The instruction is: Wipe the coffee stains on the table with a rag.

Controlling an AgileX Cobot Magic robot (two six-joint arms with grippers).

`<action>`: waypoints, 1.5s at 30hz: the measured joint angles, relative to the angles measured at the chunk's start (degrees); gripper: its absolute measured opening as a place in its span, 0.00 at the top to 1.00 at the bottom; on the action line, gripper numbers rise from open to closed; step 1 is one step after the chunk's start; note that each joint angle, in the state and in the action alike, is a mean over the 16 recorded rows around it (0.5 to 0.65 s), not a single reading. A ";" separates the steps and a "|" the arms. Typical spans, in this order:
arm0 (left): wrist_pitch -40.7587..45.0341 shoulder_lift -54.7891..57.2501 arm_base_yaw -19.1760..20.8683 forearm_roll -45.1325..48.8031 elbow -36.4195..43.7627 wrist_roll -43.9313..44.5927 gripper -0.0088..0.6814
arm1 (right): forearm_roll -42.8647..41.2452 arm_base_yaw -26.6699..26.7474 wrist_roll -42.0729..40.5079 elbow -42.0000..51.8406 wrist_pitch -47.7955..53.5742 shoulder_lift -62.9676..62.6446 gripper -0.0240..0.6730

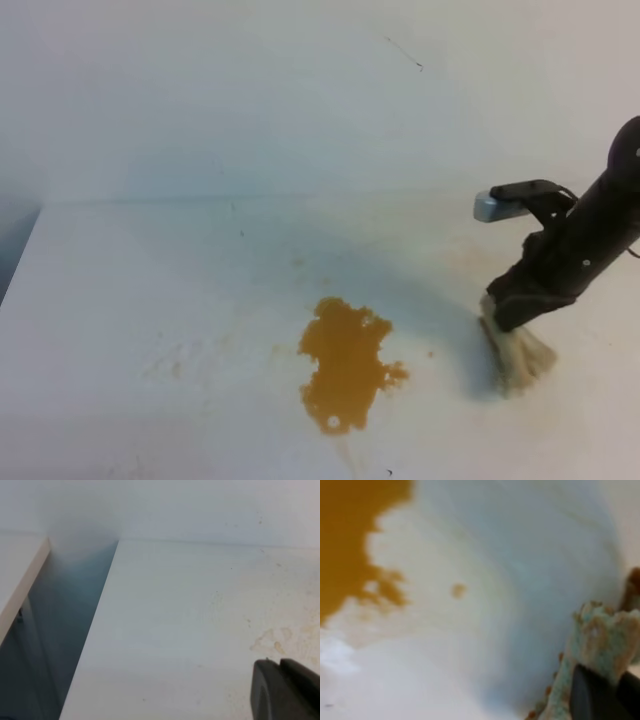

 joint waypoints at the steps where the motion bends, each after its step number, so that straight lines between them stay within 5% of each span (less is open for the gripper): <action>1: -0.01 0.00 0.00 0.00 0.00 0.00 0.99 | 2.55 0.16 -2.44 -0.30 0.99 -0.05 0.92; 9: 0.00 0.12 0.00 0.00 -0.13 0.00 0.99 | 21.59 4.49 -20.86 -2.60 9.68 0.38 0.93; 16: -0.01 0.12 0.00 0.00 -0.13 0.00 0.99 | 27.84 11.96 -26.88 -4.42 14.25 4.52 0.93; 28: -0.01 0.12 0.00 0.00 -0.13 0.00 0.99 | 21.88 19.03 -17.78 -17.60 16.07 17.10 0.93; 45: -0.01 0.12 0.00 0.00 -0.13 0.00 0.99 | 11.04 15.21 -1.44 -37.43 17.29 27.64 0.93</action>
